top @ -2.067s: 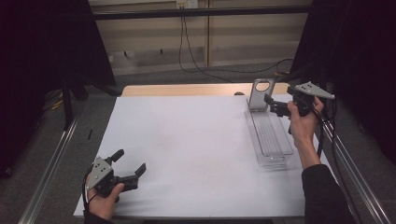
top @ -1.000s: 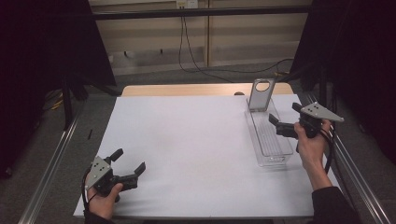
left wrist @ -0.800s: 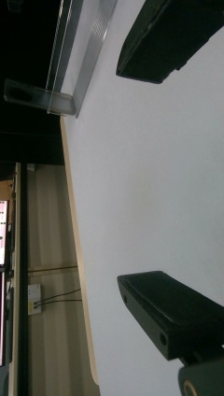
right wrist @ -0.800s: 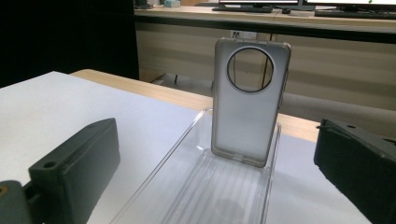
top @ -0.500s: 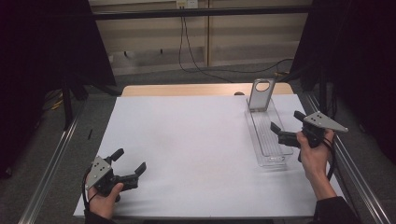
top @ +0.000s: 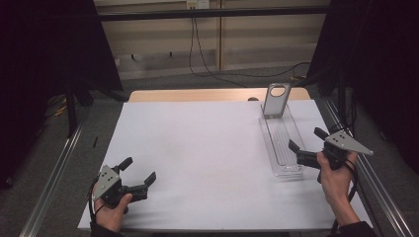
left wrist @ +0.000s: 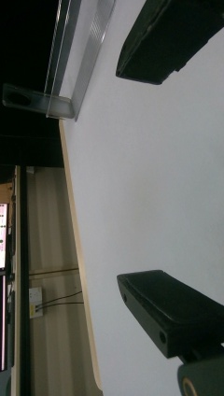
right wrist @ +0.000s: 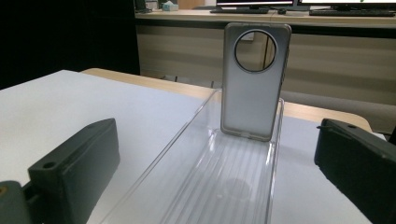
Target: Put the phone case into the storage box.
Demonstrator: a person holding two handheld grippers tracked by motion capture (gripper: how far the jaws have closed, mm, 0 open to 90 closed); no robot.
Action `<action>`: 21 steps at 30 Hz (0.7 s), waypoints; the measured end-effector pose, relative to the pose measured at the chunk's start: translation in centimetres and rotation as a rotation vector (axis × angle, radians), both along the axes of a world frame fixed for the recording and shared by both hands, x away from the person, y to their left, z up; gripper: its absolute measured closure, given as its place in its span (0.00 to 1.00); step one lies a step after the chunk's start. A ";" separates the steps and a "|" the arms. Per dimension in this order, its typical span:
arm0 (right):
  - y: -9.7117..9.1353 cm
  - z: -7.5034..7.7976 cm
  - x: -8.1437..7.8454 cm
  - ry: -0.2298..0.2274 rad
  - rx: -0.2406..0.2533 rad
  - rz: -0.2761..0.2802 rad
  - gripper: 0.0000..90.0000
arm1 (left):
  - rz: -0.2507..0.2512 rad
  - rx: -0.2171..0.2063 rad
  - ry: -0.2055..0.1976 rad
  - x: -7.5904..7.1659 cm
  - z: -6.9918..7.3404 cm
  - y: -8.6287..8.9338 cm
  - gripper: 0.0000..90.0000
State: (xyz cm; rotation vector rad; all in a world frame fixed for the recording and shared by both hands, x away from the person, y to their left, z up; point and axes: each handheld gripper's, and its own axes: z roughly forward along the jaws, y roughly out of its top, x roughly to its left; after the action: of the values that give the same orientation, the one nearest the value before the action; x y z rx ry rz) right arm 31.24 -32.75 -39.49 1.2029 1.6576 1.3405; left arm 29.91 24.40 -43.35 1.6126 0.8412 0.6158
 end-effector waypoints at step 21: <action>0.4 -1.7 -3.5 -0.008 0.002 -0.022 0.00 | -0.004 0.002 0.002 -0.2 0.0 -0.2 0.03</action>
State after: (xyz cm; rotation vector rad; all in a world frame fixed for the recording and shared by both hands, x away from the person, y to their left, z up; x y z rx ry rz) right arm 27.78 -32.37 -41.15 1.2123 1.6337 1.3321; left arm 29.71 24.22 -43.40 1.6167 0.8393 0.6126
